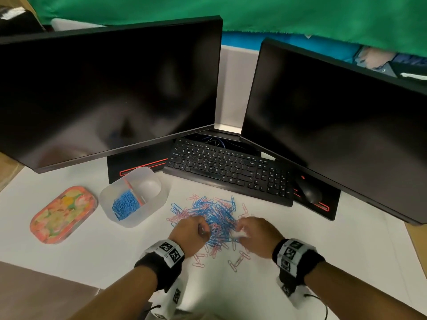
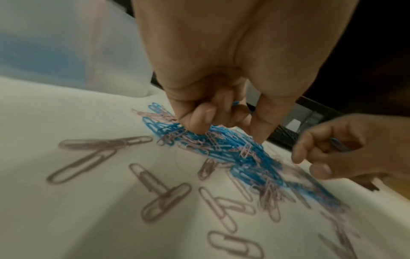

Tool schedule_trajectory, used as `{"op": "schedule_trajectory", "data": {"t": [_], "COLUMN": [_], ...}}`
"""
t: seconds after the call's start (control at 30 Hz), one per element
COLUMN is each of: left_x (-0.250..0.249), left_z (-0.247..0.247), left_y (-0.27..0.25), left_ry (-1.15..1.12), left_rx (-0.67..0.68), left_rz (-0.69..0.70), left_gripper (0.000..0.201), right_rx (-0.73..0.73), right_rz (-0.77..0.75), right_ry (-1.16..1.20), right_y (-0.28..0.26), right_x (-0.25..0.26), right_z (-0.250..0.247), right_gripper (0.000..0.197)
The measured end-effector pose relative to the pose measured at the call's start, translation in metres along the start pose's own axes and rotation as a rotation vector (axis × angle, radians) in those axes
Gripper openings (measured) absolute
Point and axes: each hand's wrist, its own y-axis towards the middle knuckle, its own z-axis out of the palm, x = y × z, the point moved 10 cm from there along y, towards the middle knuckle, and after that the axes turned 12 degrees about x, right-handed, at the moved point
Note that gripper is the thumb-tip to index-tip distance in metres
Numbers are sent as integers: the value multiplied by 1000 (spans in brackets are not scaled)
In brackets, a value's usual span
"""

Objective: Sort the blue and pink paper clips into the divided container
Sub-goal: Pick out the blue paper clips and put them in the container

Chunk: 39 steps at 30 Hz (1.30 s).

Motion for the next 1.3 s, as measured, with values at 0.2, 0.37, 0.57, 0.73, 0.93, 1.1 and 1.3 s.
{"op": "schedule_trajectory", "data": {"t": [0.2,0.37,0.57,0.73,0.93,1.1,1.3], "left_x": [-3,-5,0,16,25,26,20], "left_z": [23,22,7,-12,-3,5,12], "left_y": [5,2,-1,-3,-1,1,-4], "left_ry": [402,416,163,-232,-677,-1030,-1202], "left_rx": [81,62,12,-79,70,70,104], "left_rz": [76,105,111,31,-77,-118,-105], "left_gripper": [13,7,24,21,29,28,22], "right_rx": [8,-31,-126,25,95,163,119], "right_rz": [-116,-138,-26,82,49,92,99], "right_ry": [-344,-330,316,959,1395,1581,613], "right_y": [4,6,4,4,8,3,-11], "right_x": [19,18,-10,-26,-20,-24,-34], "right_z": [12,11,-15,-9,4,15,1], "right_gripper": [13,14,8,13,13,18,4]}}
